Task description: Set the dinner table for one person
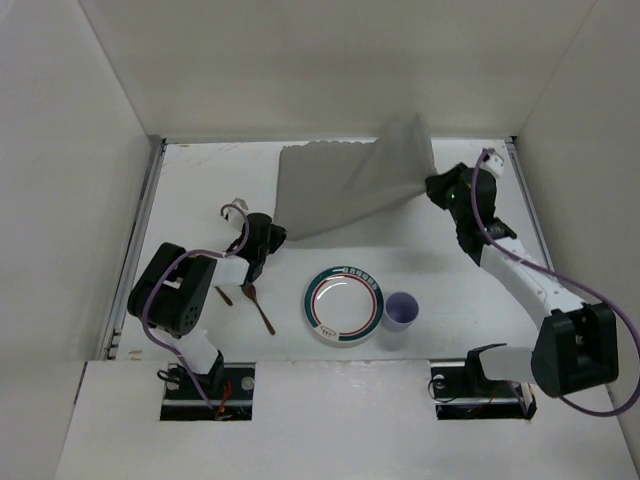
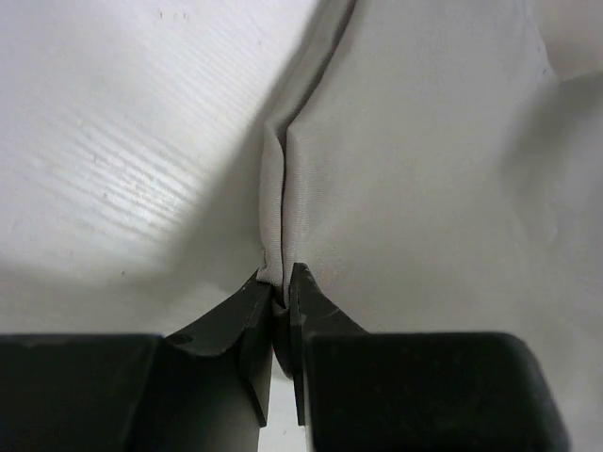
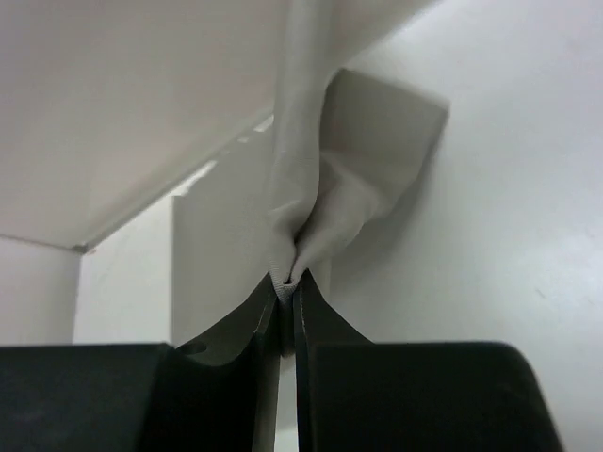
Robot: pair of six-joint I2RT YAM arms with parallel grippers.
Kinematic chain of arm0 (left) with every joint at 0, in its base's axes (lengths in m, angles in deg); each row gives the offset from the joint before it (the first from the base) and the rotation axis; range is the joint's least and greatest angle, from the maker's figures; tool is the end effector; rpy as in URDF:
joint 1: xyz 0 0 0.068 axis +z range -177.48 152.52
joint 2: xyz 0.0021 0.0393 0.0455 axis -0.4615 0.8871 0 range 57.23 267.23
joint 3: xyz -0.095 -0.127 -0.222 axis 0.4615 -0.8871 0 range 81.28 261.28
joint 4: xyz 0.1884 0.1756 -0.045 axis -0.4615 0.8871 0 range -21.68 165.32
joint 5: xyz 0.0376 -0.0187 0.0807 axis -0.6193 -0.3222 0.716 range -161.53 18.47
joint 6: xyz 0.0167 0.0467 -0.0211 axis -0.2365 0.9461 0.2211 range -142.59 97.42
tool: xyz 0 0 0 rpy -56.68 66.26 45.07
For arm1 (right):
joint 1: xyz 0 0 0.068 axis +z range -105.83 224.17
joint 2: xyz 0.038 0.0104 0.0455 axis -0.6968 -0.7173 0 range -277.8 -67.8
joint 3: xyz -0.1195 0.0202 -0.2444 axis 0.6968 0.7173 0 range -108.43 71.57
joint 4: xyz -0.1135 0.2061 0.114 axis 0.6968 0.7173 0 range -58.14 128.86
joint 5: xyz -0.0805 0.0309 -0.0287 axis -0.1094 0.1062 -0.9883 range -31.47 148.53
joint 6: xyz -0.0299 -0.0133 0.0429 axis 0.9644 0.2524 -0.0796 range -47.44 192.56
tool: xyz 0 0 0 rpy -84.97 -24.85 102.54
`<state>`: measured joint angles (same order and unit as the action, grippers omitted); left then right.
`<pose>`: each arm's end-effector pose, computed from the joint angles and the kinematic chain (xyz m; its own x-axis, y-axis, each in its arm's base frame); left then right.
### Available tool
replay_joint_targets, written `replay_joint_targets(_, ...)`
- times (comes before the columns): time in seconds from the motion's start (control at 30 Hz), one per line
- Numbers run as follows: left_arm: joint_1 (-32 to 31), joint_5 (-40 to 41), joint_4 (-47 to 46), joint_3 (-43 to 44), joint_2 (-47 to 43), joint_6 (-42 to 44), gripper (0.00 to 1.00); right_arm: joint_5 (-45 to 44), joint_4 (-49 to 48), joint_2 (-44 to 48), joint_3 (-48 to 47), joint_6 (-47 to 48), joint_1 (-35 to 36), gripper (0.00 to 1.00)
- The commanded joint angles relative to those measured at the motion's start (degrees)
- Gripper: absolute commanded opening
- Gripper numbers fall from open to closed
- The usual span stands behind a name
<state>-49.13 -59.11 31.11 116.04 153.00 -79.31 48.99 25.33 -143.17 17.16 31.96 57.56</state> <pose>0.2977 -0.1100 0.1471 -0.3540 -0.7380 -0.5746 -0.2163 0.6623 -0.7174 0.3022 0.0659 0.3101 -0.2311 0.6047 -0.7622 0.1029 0.7942 0.5989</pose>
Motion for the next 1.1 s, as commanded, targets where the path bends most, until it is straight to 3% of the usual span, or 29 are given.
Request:
replay_joint_targets(0.0, 0.08, 6.29, 2.76, -3.12, -2.42, -0.22, 0.02, -2.59, -4.2, 2.5, 11.66, -6.41, -1.47, 0.11)
replay_joint_targets(0.1, 0.07, 6.38, 2.67, -4.87, -4.7, -0.31, 0.02, -1.45, -4.11, 7.5, 20.11, -9.58, -2.18, 0.11)
replay_joint_targets(0.27, 0.16, 7.17, 3.11, -7.69, -8.75, -0.05, 0.03, -1.09, -2.01, 13.49, 25.76, -11.6, -2.36, 0.13)
replay_joint_targets(0.53, 0.43, 6.91, 2.67, -9.36, -10.24, -0.57, 0.06, 6.8, -3.05, 4.72, 23.39, -13.1, -3.85, 0.18)
replay_joint_targets(0.7, -0.54, 8.75, 4.25, -12.61, -18.67, 1.0, 0.22, 4.98, 0.01, 12.94, 26.37, -12.05, -3.85, 0.53)
replay_joint_targets(0.83, -1.85, 14.63, 10.47, -13.41, -28.07, 4.78, 0.33, -4.76, 7.22, 22.45, 26.29, -8.1, -2.89, 0.67)
replay_joint_targets(0.97, -4.32, 18.95, 14.62, -8.67, -27.31, 9.96, 0.42, -8.3, 7.23, 18.0, 23.4, -6.34, -1.74, 0.69)
replay_joint_targets(1.07, -5.19, 17.03, 14.98, -4.72, -23.8, 11.2, 0.45, -10.13, 6.18, 15.17, 21.54, -3.8, -0.95, 0.6)
